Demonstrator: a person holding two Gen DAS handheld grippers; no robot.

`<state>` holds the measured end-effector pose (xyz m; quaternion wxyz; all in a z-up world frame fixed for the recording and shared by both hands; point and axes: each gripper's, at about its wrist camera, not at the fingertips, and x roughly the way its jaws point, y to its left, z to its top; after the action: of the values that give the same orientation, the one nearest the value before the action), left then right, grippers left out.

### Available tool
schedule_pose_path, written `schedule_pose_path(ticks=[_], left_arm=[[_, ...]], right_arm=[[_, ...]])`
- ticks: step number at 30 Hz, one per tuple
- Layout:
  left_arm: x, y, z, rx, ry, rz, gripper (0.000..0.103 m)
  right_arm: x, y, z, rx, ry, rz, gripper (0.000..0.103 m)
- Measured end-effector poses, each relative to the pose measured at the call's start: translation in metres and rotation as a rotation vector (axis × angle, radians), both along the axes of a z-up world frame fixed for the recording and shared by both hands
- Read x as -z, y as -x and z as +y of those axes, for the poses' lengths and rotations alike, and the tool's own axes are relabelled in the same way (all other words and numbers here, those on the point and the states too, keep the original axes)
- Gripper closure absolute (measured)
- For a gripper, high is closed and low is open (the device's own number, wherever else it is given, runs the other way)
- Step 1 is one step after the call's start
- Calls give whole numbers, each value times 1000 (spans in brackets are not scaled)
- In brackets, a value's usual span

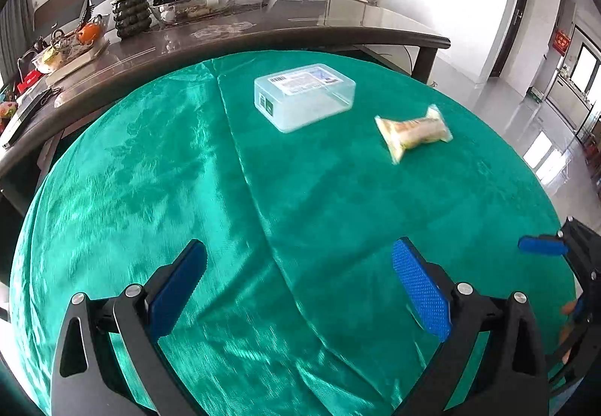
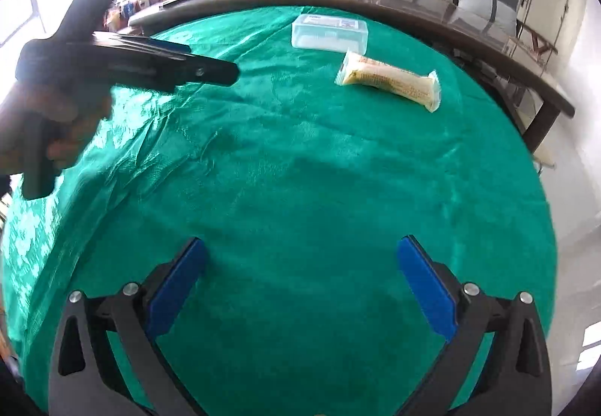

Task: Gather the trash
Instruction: 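Grasp the clear plastic box with the left gripper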

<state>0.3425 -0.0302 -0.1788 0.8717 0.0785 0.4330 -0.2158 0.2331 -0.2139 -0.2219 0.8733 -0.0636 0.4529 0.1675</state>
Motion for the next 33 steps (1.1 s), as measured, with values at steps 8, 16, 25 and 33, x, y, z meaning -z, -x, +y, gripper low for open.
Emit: schedule_pose_path(ticks=[8,16,25,33], left_arm=[[23,-89,-33,159,-66,18,4],[26,-145,-51,277,-79,20,4],[24,-161,-78,465,-56,17,10],[15,-136,-74,323,-46,9,38]], right_arm=[[1,2,-5,-3,2,-1,5],[1,3,-7,-2,2,-2,5],[0,4,-7,1,2,-1,5],[1,3,-7,2,2,-1,5]])
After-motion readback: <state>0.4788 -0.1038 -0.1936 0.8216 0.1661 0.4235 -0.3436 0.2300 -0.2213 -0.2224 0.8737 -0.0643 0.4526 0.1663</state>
